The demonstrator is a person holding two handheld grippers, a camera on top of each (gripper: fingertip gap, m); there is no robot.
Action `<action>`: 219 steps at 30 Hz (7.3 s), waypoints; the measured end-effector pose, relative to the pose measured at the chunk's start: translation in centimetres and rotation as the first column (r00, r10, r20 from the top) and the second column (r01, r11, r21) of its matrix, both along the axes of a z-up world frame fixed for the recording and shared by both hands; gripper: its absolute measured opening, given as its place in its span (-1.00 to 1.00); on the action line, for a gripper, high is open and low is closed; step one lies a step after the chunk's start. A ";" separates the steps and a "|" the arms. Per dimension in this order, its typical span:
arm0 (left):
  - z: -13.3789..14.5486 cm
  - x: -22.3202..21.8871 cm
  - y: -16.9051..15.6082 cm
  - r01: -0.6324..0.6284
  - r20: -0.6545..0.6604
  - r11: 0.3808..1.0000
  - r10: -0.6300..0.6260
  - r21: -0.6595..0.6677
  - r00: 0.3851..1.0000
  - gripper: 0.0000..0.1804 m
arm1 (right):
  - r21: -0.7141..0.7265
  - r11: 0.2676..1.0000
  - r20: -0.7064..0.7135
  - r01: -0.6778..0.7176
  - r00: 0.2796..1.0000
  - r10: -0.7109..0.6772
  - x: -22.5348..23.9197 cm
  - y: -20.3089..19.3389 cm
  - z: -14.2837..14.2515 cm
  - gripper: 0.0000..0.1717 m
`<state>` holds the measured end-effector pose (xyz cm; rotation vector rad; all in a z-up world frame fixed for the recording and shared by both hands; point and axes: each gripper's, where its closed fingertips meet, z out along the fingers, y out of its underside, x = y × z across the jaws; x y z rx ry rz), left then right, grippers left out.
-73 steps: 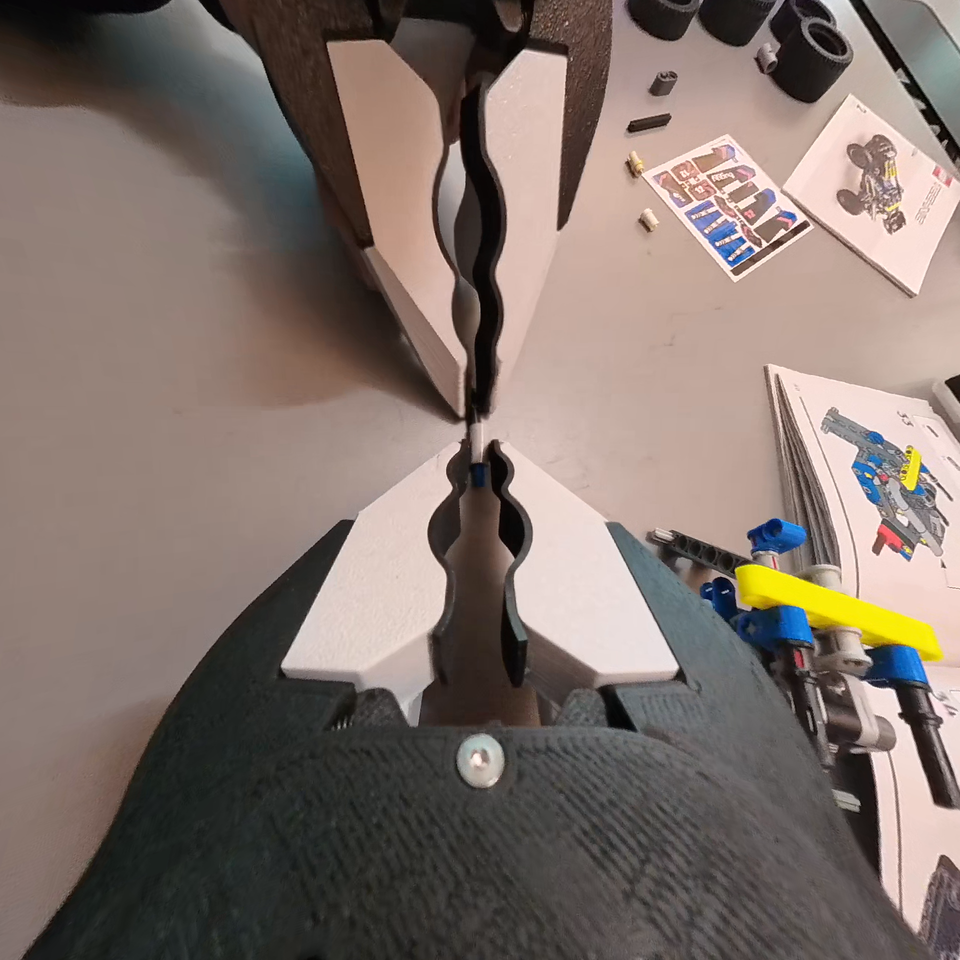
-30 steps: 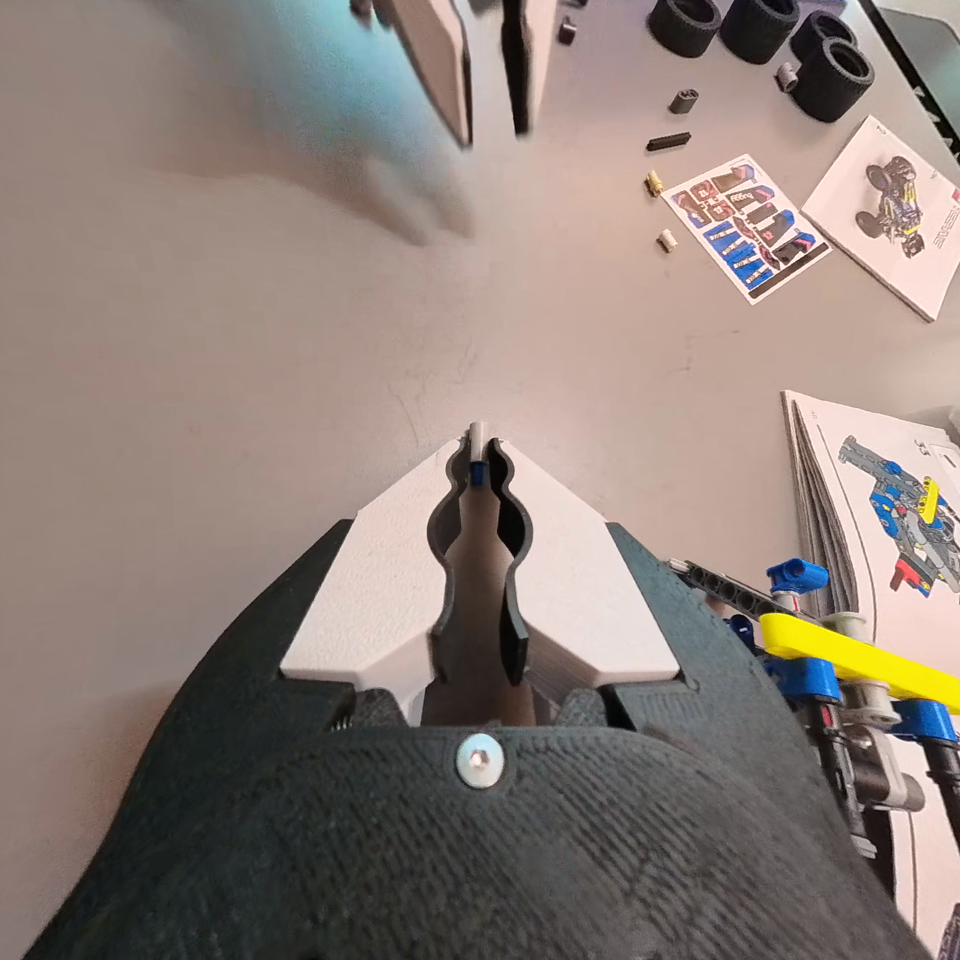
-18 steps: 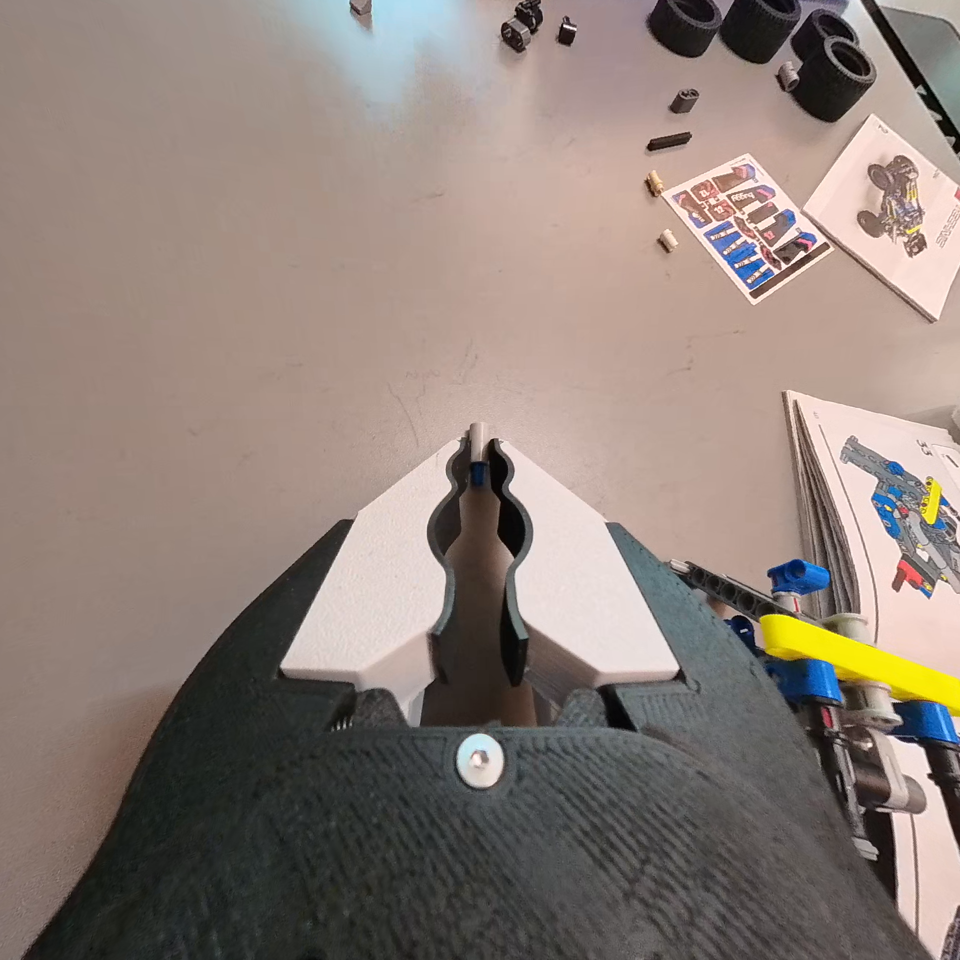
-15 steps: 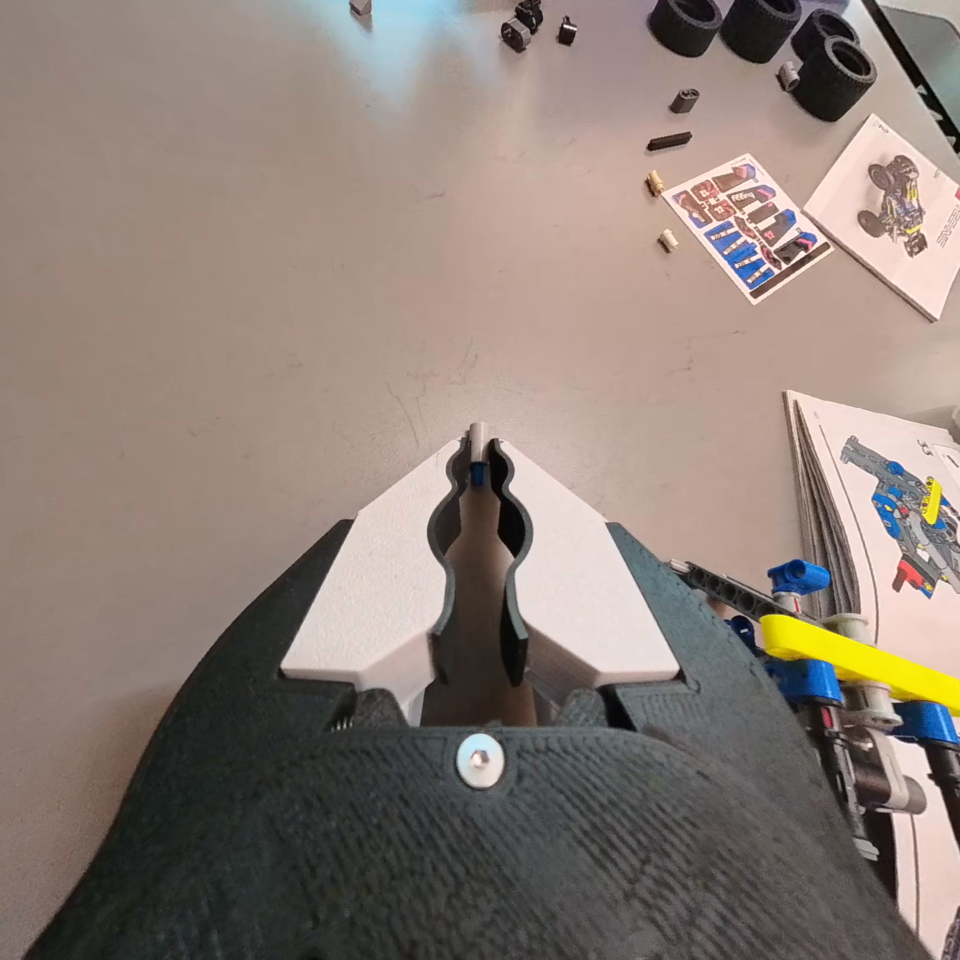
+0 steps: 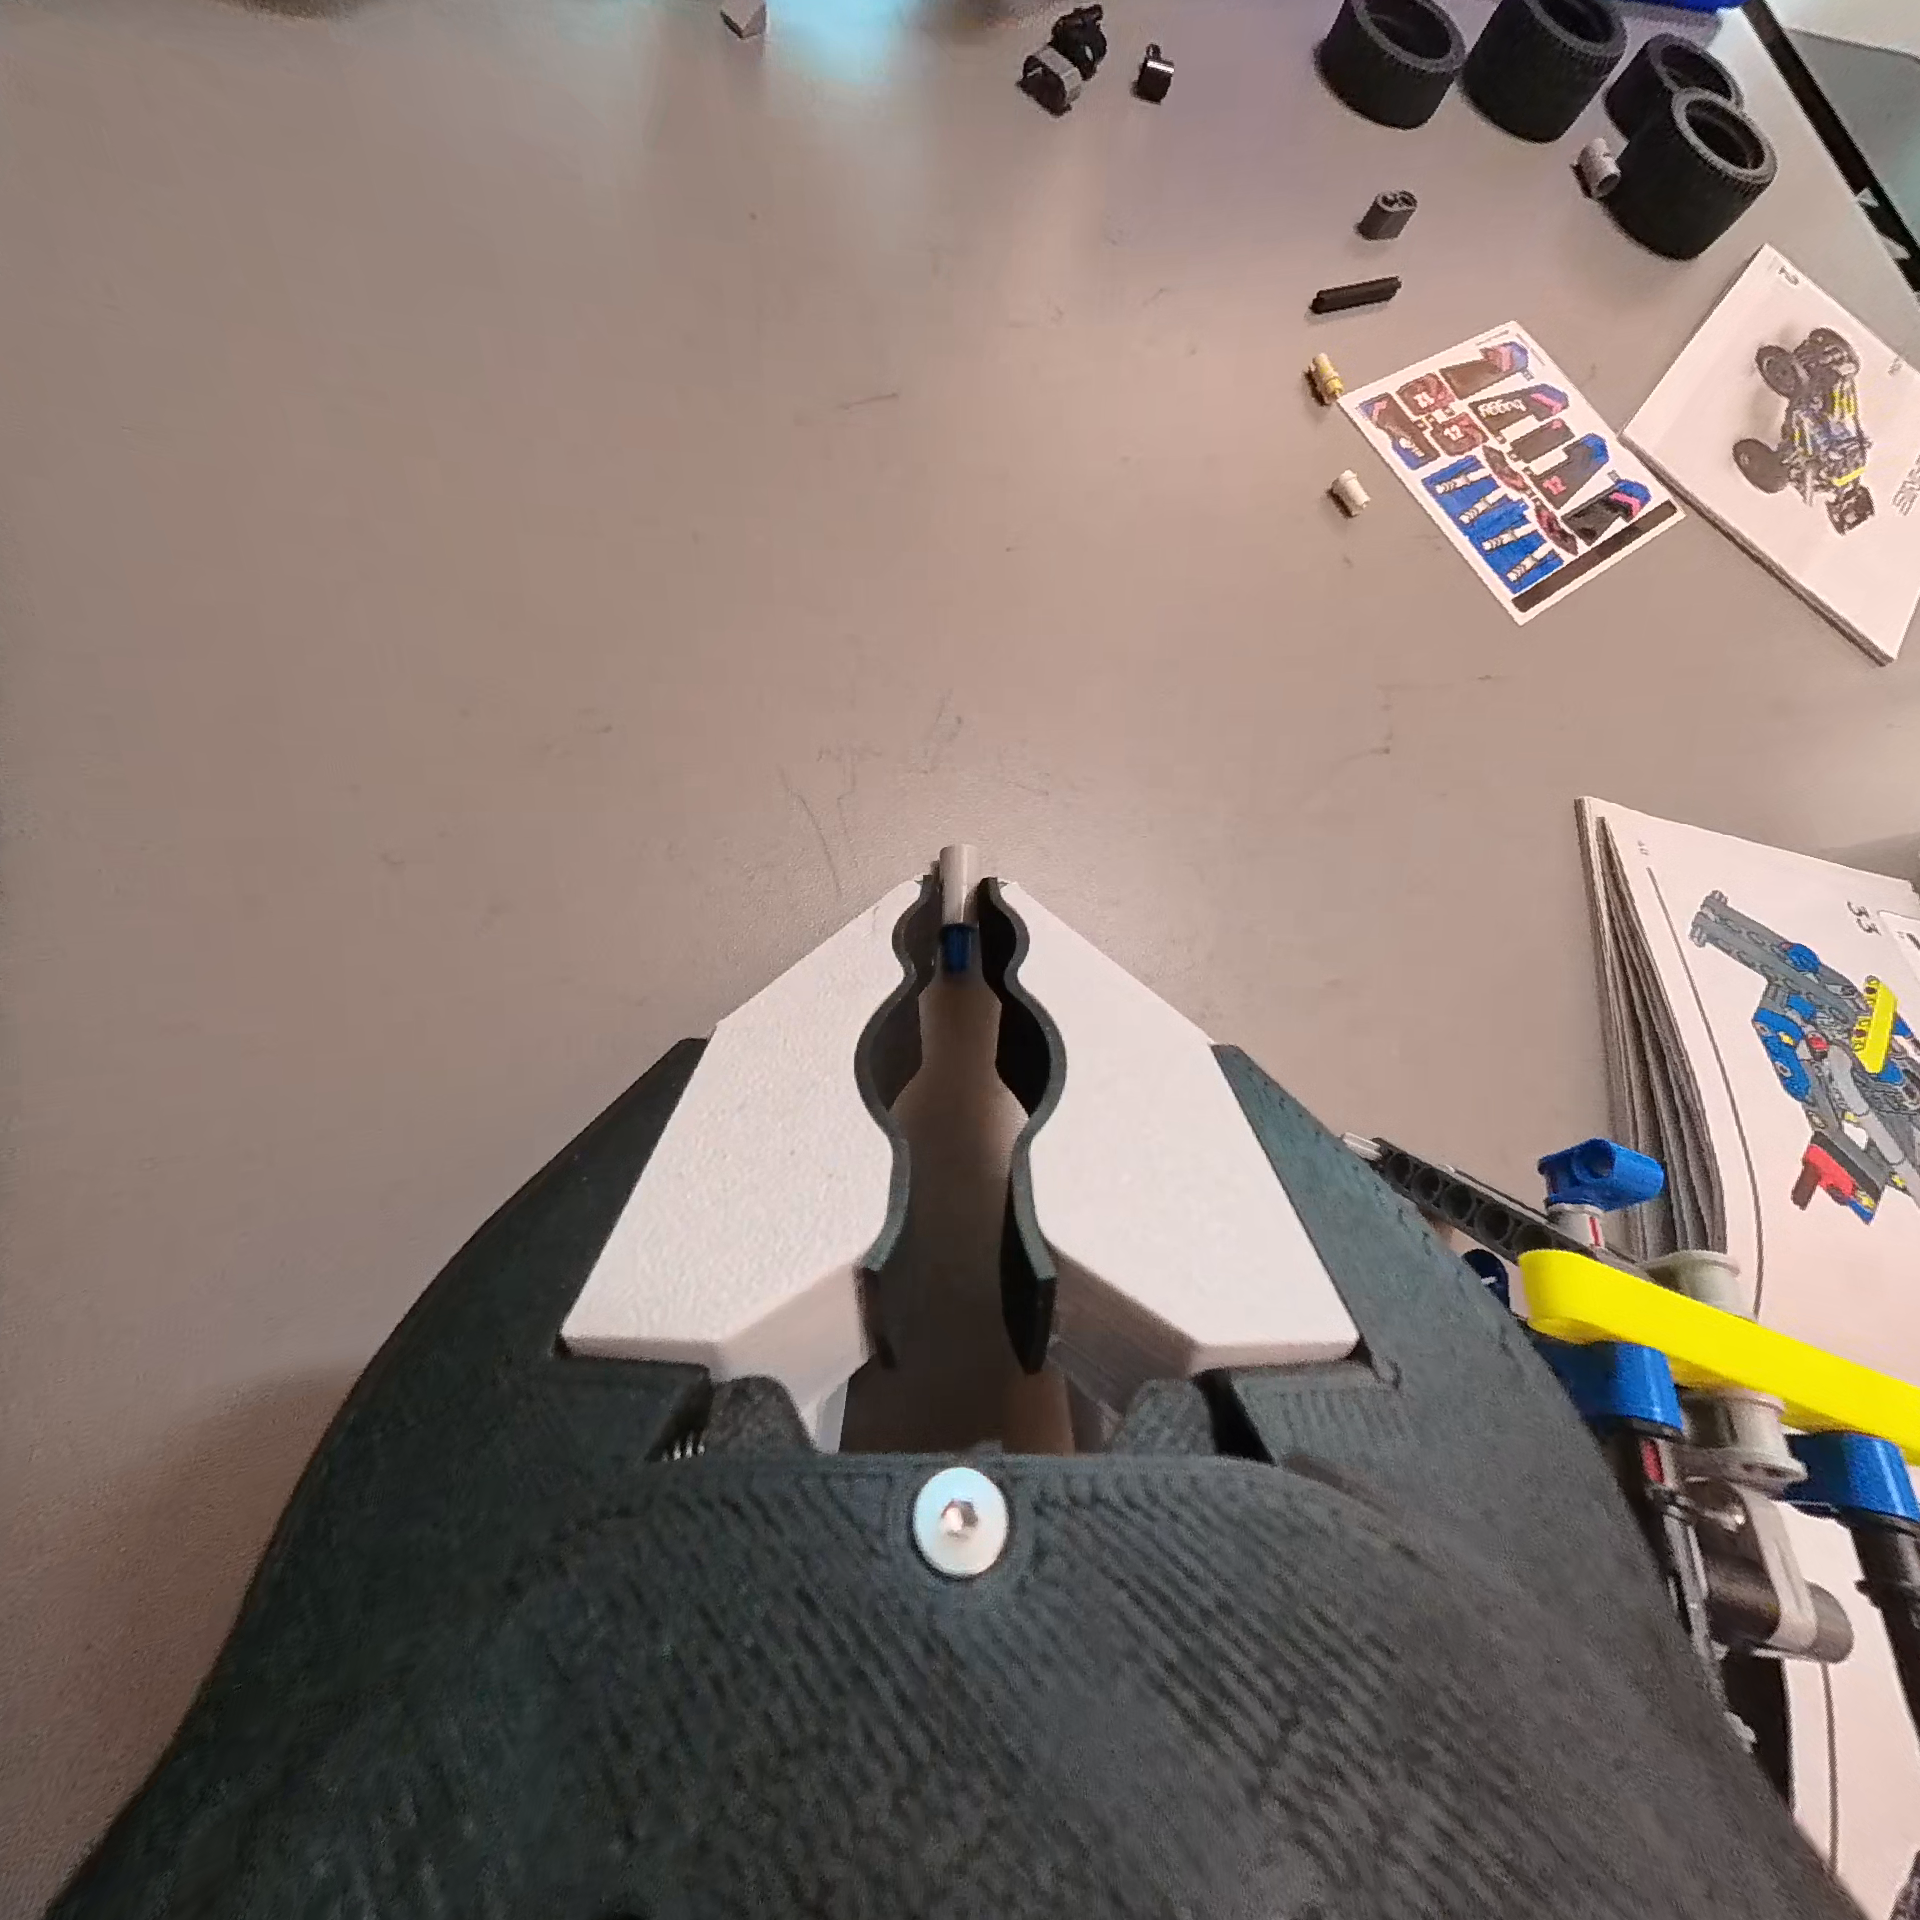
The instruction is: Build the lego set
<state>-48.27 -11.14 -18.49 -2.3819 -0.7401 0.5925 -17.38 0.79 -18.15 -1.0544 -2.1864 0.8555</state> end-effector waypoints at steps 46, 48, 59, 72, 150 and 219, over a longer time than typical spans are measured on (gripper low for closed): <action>-0.1 7.0 0.9 0.316 0.174 0.947 -0.321 0.054 0.931 -0.97 | -0.001 1.000 0.001 -0.003 1.000 0.003 0.0 0.0 0.0 -0.93; -0.1 7.2 0.7 0.337 0.183 0.940 -0.340 0.051 0.922 -0.97 | 0.001 1.000 0.000 -0.004 1.000 0.004 0.0 0.0 0.0 -0.93; 0.9 6.8 0.0 0.436 0.137 0.897 -0.442 0.070 0.887 -0.87 | 0.001 1.000 0.000 -0.005 1.000 0.005 0.0 0.0 0.0 -0.93; 4.6 16.8 5.4 0.816 -0.006 0.567 -0.820 0.113 0.572 -0.98 | -0.011 1.000 0.006 -0.012 1.000 0.012 0.0 -0.1 0.0 -0.94; 0.0 29.9 9.9 0.965 0.089 0.150 -0.987 0.216 0.133 -0.90 | 0.227 0.947 0.126 -0.226 0.971 0.202 -0.5 -1.3 -0.1 -0.93; 0.0 30.6 9.5 0.981 0.031 -0.018 -0.999 0.195 -0.024 -0.98 | 0.008 0.989 -0.006 -0.149 0.989 0.149 -0.5 -2.6 0.0 -0.93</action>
